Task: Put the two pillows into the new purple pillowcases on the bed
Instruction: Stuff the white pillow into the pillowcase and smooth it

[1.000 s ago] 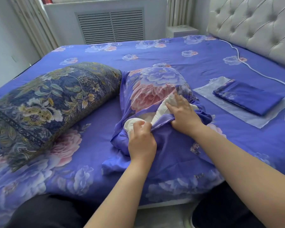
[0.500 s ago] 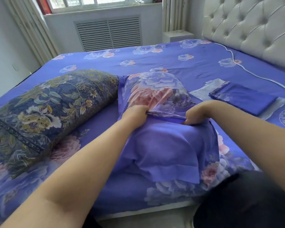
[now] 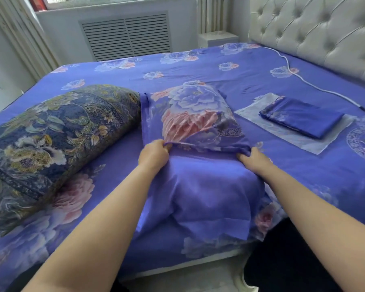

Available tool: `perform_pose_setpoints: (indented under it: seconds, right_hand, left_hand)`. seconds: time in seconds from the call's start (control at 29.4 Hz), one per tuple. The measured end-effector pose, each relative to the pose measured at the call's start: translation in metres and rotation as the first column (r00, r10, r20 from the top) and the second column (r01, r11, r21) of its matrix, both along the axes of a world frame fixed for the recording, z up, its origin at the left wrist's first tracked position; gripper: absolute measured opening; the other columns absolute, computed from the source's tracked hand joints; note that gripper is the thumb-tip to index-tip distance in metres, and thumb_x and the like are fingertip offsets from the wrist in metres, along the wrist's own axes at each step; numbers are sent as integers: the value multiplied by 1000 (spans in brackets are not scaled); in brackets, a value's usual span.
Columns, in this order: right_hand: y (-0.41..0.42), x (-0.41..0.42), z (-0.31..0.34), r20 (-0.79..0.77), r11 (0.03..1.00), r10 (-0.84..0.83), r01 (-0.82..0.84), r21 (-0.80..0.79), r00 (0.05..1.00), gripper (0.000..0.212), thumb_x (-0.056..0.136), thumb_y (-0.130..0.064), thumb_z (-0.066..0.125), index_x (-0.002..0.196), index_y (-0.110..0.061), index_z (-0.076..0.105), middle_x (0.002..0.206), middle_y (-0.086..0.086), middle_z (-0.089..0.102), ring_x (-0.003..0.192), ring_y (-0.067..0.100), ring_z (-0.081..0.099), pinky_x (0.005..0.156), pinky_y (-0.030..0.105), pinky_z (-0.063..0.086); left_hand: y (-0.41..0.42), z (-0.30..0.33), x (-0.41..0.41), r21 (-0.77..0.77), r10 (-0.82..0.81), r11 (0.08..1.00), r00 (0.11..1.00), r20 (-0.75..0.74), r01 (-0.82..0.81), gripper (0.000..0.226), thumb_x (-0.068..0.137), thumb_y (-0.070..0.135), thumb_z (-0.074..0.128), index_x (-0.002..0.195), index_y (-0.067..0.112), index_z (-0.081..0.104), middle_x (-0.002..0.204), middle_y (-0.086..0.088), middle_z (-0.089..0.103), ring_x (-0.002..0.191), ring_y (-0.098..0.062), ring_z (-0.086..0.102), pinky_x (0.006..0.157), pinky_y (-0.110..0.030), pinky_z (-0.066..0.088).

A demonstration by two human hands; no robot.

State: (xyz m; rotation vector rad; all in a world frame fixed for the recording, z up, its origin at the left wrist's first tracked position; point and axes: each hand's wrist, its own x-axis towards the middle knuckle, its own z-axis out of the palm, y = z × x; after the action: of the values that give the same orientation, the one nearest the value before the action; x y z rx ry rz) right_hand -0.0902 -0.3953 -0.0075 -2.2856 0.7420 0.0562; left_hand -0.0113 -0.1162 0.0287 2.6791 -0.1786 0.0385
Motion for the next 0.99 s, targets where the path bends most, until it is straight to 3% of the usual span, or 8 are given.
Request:
perform_pose_setpoints:
  seconds: [0.2, 0.31, 0.37, 0.48, 0.58, 0.75, 0.85, 0.99]
  right_hand:
    - [37, -42, 22, 403, 802, -246, -48, 595, 882, 14, 98, -31, 47, 104, -20, 55, 89, -8, 57, 84, 8, 54, 62, 0, 39]
    - [40, -57, 0, 365, 724, -206, -109, 681, 908, 50, 89, -58, 50, 126, -24, 51, 116, -13, 55, 116, 6, 49, 95, 7, 36]
    - [42, -63, -13, 338, 819, -143, -81, 569, 930, 77, 78, -72, 51, 139, -24, 44, 139, -7, 46, 132, 15, 40, 113, 29, 28]
    - [36, -76, -17, 543, 968, -251, 216, 129, 802, 58, 88, -50, 51, 123, -4, 52, 125, 13, 54, 120, 32, 46, 103, 39, 36]
    - [54, -105, -15, 638, 911, -412, 303, 280, 650, 27, 96, -40, 46, 89, -14, 49, 85, 1, 54, 84, 25, 53, 80, 36, 40]
    - [108, -139, -63, 171, 483, -488, 101, 870, 856, 41, 98, -43, 39, 110, -9, 59, 103, 8, 69, 90, 24, 68, 75, 37, 54]
    - [119, -134, -71, 160, 307, -570, 28, 951, 806, 41, 97, -40, 45, 125, -12, 56, 123, 6, 64, 116, 21, 59, 102, 45, 44]
    - [117, -116, -56, 124, 159, -592, -35, 987, 796, 17, 93, -11, 54, 100, 0, 66, 97, 13, 73, 96, 25, 67, 88, 36, 51]
  left_hand:
    - [8, 37, 2, 167, 93, 976, 963, 252, -137, 24, 91, 34, 56, 106, 16, 55, 110, -16, 60, 102, -38, 56, 76, -41, 42]
    - [-22, 28, -49, -9, -181, 978, 866, 465, 209, 23, 86, 30, 57, 101, 13, 58, 102, -10, 60, 93, -32, 58, 79, -38, 42]
    - [-50, 15, -99, -115, -379, 879, 823, 423, 464, 35, 87, 45, 51, 105, 16, 59, 103, -1, 63, 90, -24, 61, 79, -33, 45]
    - [-67, -16, -133, 48, -536, 829, 766, 355, 558, 55, 86, 59, 45, 123, 19, 55, 126, 1, 57, 113, -24, 56, 94, -40, 44]
    - [-61, -34, -123, 25, -494, 856, 802, 337, 517, 54, 90, 55, 41, 134, 25, 51, 138, 3, 51, 124, -22, 50, 101, -42, 41]
    - [-66, -35, -111, -19, -496, 850, 812, 309, 527, 48, 95, 48, 32, 138, 32, 45, 136, 7, 52, 118, -19, 53, 94, -42, 45]
    - [-69, -33, -112, -72, -477, 852, 826, 300, 519, 47, 96, 45, 31, 137, 31, 47, 133, 6, 55, 114, -22, 56, 92, -41, 47]
    - [-67, -29, -118, -179, -433, 856, 861, 267, 486, 40, 100, 35, 38, 138, 30, 46, 137, 10, 52, 121, -15, 51, 98, -33, 43]
